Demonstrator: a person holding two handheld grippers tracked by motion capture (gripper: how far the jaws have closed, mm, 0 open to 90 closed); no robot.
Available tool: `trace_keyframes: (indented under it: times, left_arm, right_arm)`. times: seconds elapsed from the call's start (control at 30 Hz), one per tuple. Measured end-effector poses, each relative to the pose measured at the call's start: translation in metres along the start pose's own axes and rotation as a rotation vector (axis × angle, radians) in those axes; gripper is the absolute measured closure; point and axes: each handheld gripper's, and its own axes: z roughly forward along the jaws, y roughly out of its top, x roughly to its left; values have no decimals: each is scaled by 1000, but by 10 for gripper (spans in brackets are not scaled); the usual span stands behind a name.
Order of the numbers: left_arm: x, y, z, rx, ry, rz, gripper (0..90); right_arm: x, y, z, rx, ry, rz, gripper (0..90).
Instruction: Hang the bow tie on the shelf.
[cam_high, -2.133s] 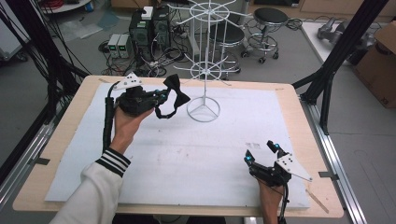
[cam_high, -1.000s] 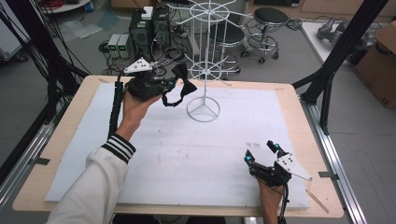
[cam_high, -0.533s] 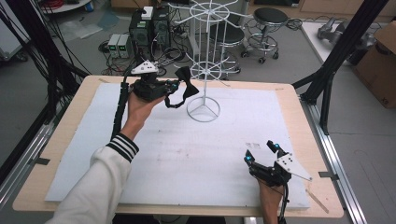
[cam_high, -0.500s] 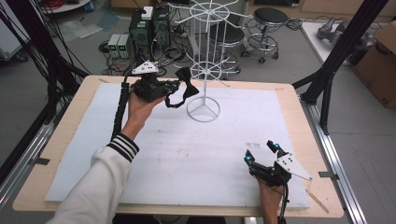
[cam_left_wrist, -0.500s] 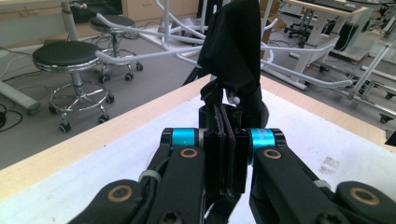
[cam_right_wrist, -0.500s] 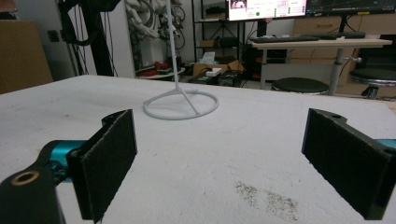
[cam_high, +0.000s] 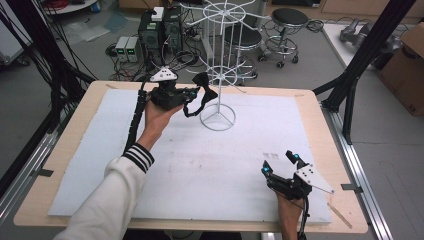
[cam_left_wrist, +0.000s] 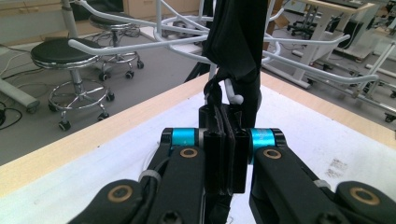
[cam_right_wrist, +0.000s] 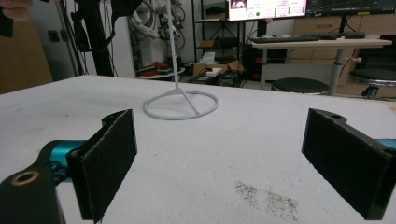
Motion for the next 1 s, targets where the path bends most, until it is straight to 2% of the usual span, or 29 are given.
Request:
trace_keyframes:
  times: [0.23, 0.5, 0.53, 0.57, 0.63, 0.67, 0.7, 0.77, 0.8, 0.83, 0.87, 0.97, 1.0]
  left_arm:
    - [-4, -1, 12, -1, -2, -5, 878]
    - [-4, -2, 16, 3, 9, -6, 871]
    - [-5, -2, 15, 5, 19, -8, 790]
    - [-5, -2, 15, 4, 32, -1, 790]
    - [-8, -4, 11, 2, 93, 44, 666]
    - [-10, -5, 8, 8, 107, 58, 547]
    - [-9, -6, 7, 13, 107, 52, 547]
    - [-9, -9, 2, 13, 116, 40, 403]
    - [-7, -10, -1, 24, 107, 31, 356]
    - [-5, -12, -6, 22, 74, 13, 317]
    - [-4, -14, -9, 26, 65, 9, 265]
    - [-2, -19, -25, 34, 51, 24, 181]
    - [-2, -22, -32, 30, 52, 27, 178]
  right_arm:
    - [0, 0, 0, 0, 0, -1, 93]
    - [0, 0, 0, -1, -1, -1, 92]
    - [0, 0, 0, -1, 1, 1, 92]
    - [0, 0, 0, -1, 1, 1, 92]
    - [0, 0, 0, -2, 1, 2, 92]
    - [0, 0, 0, -1, -1, -2, 92]
    - [1, 0, 0, 1, 0, 2, 93]
    - [1, 0, 0, -2, 0, 0, 92]
    - [0, 0, 0, -2, -1, -2, 93]
    - [1, 0, 0, 0, 0, 2, 93]
    - [0, 0, 0, -1, 0, -2, 92]
    - [0, 0, 0, 0, 1, 0, 92]
    - [0, 0, 0, 0, 2, 1, 93]
